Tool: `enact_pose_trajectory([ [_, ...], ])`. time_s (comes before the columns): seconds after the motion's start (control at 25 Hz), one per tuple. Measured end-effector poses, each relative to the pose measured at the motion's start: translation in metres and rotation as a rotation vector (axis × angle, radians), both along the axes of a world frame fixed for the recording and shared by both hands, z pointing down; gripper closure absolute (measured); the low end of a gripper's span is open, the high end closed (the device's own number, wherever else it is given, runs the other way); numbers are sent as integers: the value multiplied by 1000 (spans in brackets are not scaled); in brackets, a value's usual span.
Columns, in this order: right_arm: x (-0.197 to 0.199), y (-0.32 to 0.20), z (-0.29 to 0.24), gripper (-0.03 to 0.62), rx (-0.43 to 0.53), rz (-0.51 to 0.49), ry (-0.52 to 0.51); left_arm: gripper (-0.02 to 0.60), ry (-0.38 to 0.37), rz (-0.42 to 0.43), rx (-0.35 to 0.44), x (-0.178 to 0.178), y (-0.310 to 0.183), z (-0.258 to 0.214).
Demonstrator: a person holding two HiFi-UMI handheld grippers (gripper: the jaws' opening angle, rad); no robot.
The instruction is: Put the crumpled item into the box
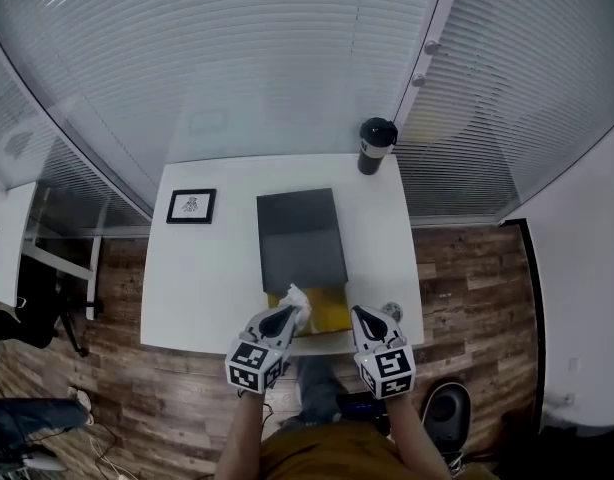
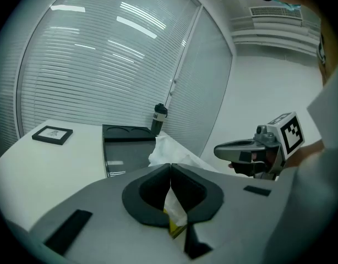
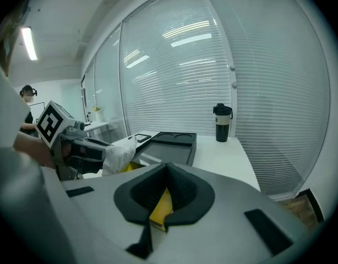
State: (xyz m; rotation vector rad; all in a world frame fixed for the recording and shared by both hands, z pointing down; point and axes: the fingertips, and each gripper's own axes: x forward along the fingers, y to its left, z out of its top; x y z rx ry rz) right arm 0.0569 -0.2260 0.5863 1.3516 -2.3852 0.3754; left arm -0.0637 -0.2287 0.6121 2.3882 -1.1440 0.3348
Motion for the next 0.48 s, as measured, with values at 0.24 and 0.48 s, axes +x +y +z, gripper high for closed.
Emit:
enact_pose_trajectory([
  [0.24, 6, -3, 14, 582, -37, 21, -24, 554, -57, 49, -61, 8, 1, 19],
  [0.48, 11, -2, 25, 582, -66, 31, -30, 554, -128, 112, -95, 16, 4, 33],
])
